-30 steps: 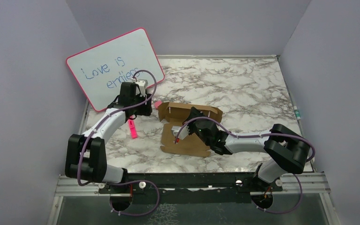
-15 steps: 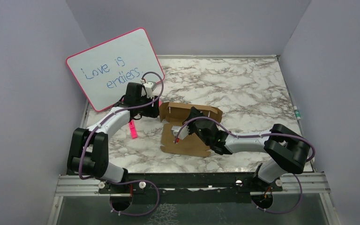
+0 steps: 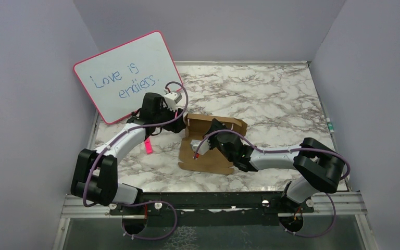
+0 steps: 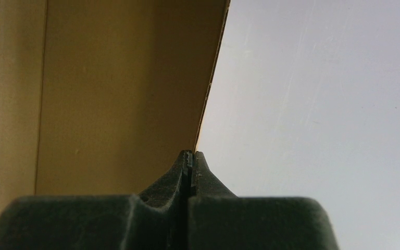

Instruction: Fold the paper box

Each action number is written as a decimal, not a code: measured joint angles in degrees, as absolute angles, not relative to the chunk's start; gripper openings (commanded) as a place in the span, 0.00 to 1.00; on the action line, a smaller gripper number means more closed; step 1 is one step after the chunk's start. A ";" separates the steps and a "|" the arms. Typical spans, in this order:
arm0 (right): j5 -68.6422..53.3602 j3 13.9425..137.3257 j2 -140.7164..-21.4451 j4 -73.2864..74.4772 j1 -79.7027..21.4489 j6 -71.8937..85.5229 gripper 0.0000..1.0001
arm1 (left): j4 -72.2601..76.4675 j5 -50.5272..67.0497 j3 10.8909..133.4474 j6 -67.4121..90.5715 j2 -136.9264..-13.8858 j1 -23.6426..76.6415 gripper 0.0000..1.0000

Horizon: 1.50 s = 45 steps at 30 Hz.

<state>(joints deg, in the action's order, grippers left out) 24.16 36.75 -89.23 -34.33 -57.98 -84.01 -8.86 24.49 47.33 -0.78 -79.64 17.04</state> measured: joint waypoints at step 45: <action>23.75 36.45 -90.15 -36.29 -57.98 -85.86 0.01 | 43.05 11.40 27.22 5.93 -83.55 26.94 0.38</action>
